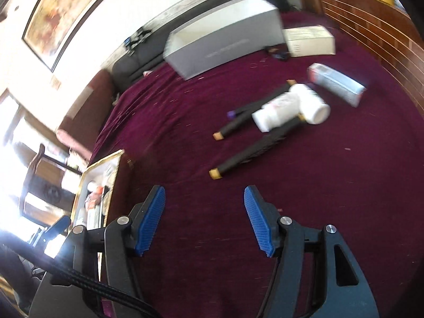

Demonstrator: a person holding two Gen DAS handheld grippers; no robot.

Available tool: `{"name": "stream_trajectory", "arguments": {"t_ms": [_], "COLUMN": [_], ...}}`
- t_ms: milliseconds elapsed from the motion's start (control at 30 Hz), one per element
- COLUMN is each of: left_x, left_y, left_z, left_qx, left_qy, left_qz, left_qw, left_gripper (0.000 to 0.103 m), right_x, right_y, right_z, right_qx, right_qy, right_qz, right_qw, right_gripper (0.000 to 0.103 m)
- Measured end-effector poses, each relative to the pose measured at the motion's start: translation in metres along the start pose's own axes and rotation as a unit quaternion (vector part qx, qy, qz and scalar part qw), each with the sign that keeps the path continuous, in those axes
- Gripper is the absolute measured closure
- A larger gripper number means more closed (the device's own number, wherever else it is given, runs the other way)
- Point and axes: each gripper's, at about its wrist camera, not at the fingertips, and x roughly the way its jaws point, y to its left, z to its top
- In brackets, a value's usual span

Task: Organize objects
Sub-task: 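Open both grippers to release the boxes and move back to the pile, then grasp a black marker with the left gripper while the right gripper grasps another marker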

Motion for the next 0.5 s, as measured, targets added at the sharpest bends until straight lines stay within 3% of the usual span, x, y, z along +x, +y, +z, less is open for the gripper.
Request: {"name": "stream_trajectory", "arguments": {"t_ms": [267, 500], "left_x": [0.035, 0.075], "left_y": [-0.040, -0.063], "left_z": [0.020, 0.054], "left_qx": [0.025, 0.038], "left_qy": [0.027, 0.012], "left_qz": [-0.029, -0.075], "left_qw": [0.9989, 0.9964], "left_gripper": [0.044, 0.045], "right_x": [-0.013, -0.010], "right_y": [-0.071, -0.125], "right_z": [0.015, 0.028], "right_qx": [0.085, 0.146], "right_qy": [-0.047, -0.104], "right_qz": [-0.013, -0.054], "right_qw": [0.995, 0.982], "right_gripper": [0.041, 0.037]}}
